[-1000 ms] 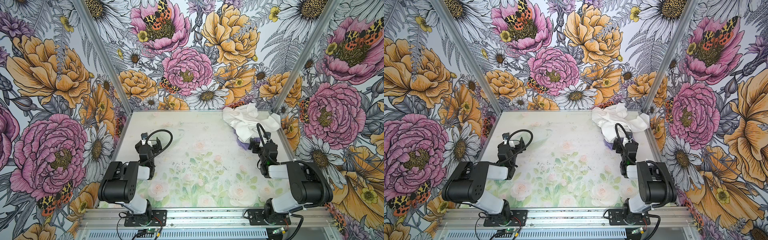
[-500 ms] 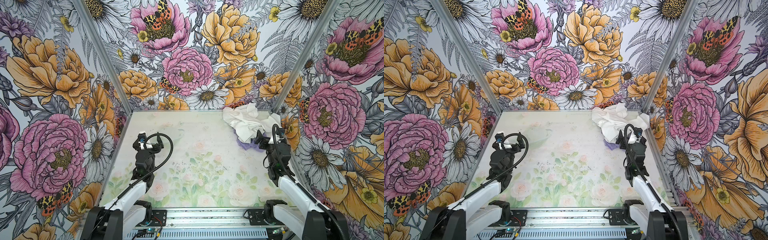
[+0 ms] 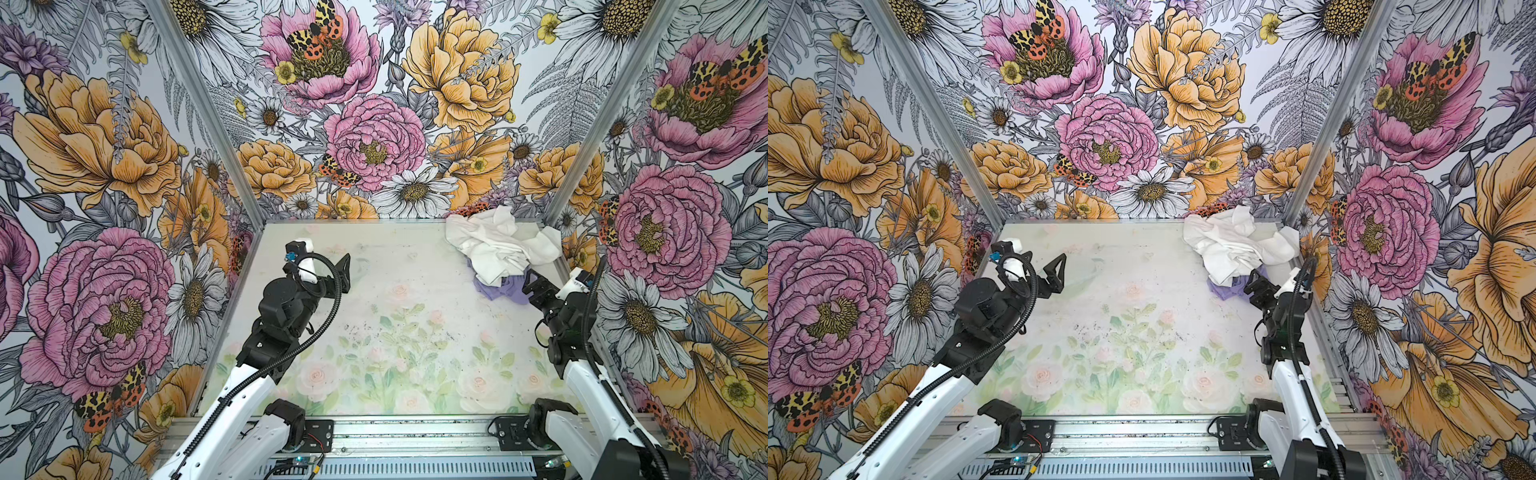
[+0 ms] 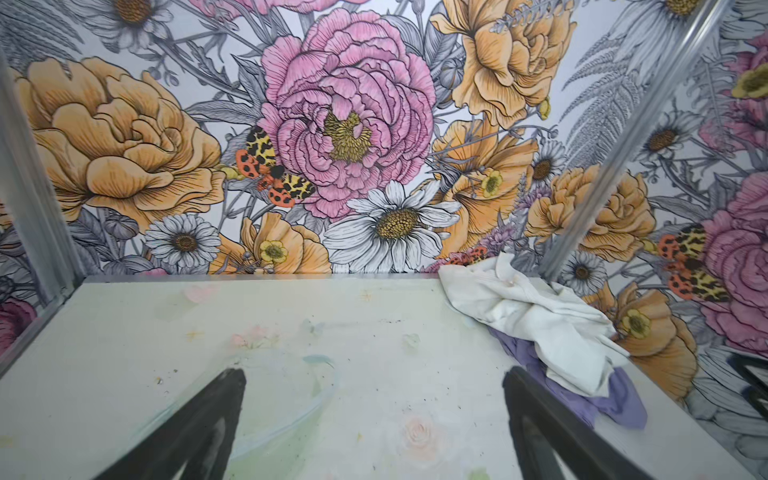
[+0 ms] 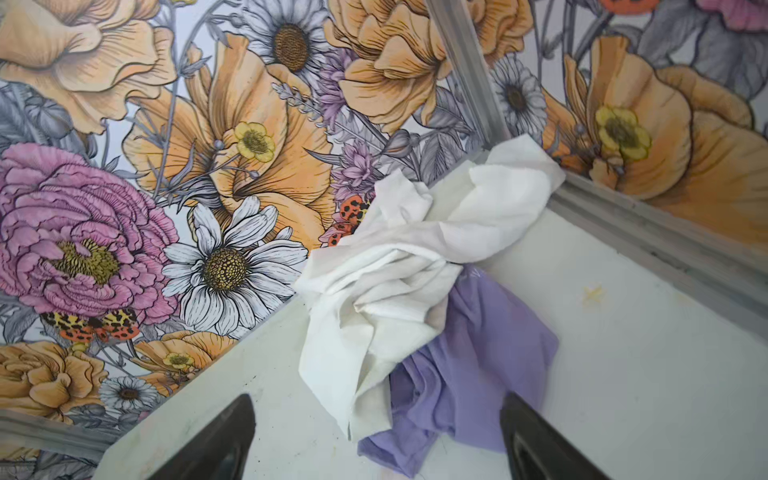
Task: Pick out a specific cloth from the pile
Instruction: 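Reach the right gripper to the purple shirt while the left arm moves forward, then close the right gripper on the purple shirt and start lifting it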
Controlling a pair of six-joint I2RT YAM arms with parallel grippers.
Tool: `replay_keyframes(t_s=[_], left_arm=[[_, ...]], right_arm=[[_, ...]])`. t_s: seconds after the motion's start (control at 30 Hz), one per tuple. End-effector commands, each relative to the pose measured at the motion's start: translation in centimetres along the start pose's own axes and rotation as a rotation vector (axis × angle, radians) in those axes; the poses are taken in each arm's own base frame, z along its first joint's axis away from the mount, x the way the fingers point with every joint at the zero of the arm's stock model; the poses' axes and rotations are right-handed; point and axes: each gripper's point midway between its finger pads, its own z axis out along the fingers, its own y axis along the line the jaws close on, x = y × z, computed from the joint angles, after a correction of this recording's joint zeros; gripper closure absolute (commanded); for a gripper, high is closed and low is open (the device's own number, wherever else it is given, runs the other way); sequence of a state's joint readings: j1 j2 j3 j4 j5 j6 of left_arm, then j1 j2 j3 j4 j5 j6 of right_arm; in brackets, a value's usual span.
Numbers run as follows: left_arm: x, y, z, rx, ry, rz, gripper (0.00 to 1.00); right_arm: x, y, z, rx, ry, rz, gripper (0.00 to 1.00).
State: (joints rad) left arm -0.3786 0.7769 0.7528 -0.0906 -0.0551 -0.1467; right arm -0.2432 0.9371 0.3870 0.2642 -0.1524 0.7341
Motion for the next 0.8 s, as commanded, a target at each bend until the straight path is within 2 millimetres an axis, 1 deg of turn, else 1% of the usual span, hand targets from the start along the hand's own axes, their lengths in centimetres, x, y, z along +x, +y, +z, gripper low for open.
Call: replay_keyframes(t_s=[0.0,0.1,0.17,0.27,0.4,0.47,0.57,0.67,0.77], left_arm=[[5.9,-2.7,-0.8,0.172,0.256,0.075,0.01],[6.8,-4.0,-1.1,0.250,0.293,0.123,0.01],[7.3,-5.2,-1.3,0.317,0.303,0.161,0.01],[8.3,-6.5,-1.6,0.367,0.311,0.250,0.01],[9.3,-7.9,-2.2,0.407,0.307,0.357,0.01],[9.5,-8.0,-2.6,0.417,0.317,0.379,0.01],[9.4,-7.5,-2.9,0.386,0.312,0.389,0.01],[9.2,-7.4,-3.4,0.374,0.302,0.379,0.01],[9.5,-7.2,-3.8,0.362,0.303,0.371,0.01]], right_arm=[[1.6,-1.4,1.1,0.007,0.100,0.182,0.12],[2.2,-2.9,2.3,0.060,0.131,0.185,0.16],[2.7,-3.7,3.2,0.089,0.159,0.191,0.21],[3.2,-4.4,4.5,0.113,0.190,0.189,0.30],[3.4,-5.3,5.8,0.144,0.208,0.170,0.39],[3.6,-5.6,6.6,0.153,0.224,0.168,0.42],[4.2,-6.2,7.6,0.167,0.252,0.174,0.43],[5.0,-6.6,8.6,0.170,0.283,0.182,0.45],[5.9,-6.9,9.4,0.176,0.315,0.179,0.46]])
